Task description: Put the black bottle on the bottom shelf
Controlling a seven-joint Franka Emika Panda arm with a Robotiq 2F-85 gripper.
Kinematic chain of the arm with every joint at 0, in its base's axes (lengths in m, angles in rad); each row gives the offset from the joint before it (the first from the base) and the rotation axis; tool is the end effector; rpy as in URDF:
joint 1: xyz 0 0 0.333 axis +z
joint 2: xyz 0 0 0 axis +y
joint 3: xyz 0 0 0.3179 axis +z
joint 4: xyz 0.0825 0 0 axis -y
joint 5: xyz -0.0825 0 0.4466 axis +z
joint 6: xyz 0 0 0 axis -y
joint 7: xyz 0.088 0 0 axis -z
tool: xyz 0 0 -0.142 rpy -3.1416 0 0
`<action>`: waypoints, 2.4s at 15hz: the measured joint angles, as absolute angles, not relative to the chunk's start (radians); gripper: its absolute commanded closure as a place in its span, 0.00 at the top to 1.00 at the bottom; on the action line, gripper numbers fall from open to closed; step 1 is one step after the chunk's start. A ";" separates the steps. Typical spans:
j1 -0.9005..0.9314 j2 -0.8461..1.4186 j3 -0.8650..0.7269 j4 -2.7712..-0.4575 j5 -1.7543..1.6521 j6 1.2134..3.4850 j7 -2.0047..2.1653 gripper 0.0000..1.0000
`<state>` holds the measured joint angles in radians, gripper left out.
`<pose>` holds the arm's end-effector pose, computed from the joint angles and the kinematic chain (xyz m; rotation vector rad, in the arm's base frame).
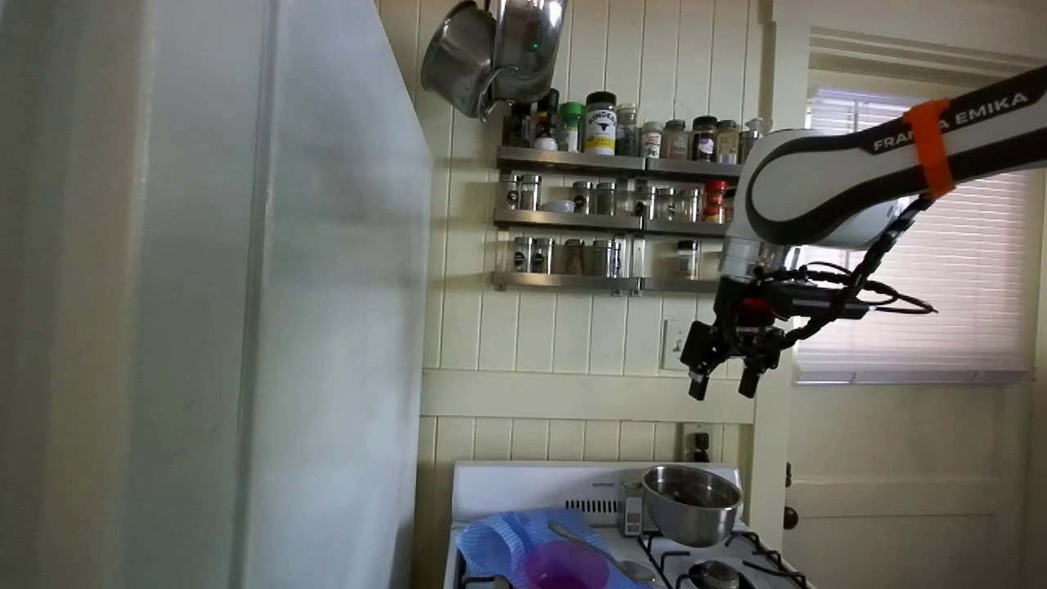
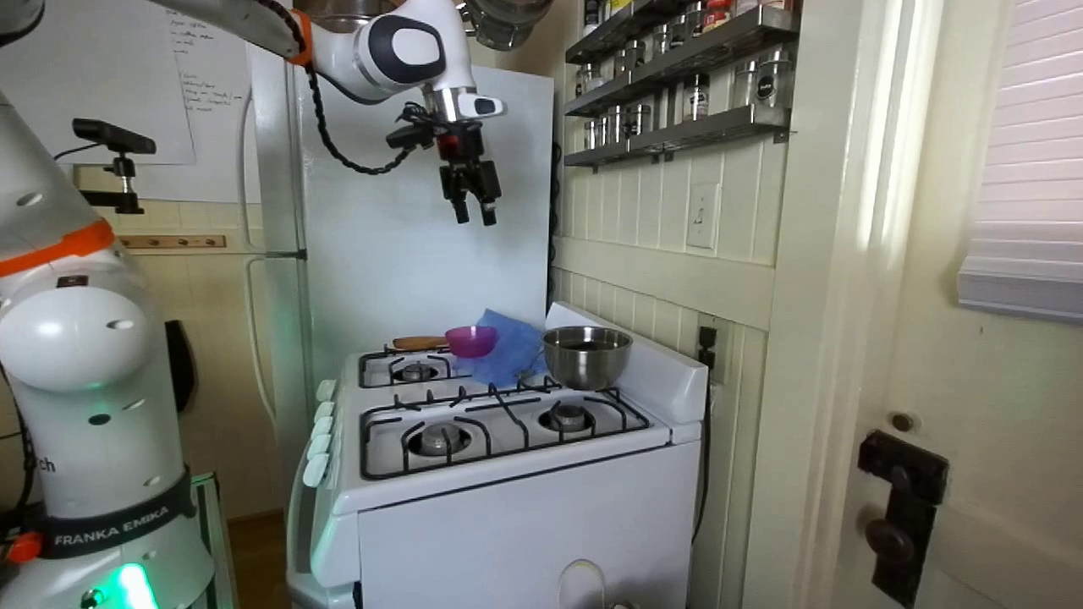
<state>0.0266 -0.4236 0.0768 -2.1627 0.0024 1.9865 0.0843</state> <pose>0.5159 0.0570 0.5464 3.1107 0.0242 0.3876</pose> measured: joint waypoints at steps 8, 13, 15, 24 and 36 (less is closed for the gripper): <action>0.000 -0.348 0.051 -2.144 0.022 2.025 0.140 1.00; -0.011 -0.343 0.050 -2.155 0.010 2.115 0.174 1.00; -0.031 -0.326 0.047 -2.171 -0.007 2.229 0.201 1.00; -0.100 -0.142 0.004 -2.171 -0.055 2.353 0.286 1.00; -0.098 -0.011 -0.029 -2.116 -0.055 2.350 0.284 1.00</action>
<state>-0.0979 -0.0110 -0.0288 -2.1156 -0.0547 2.3501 0.2836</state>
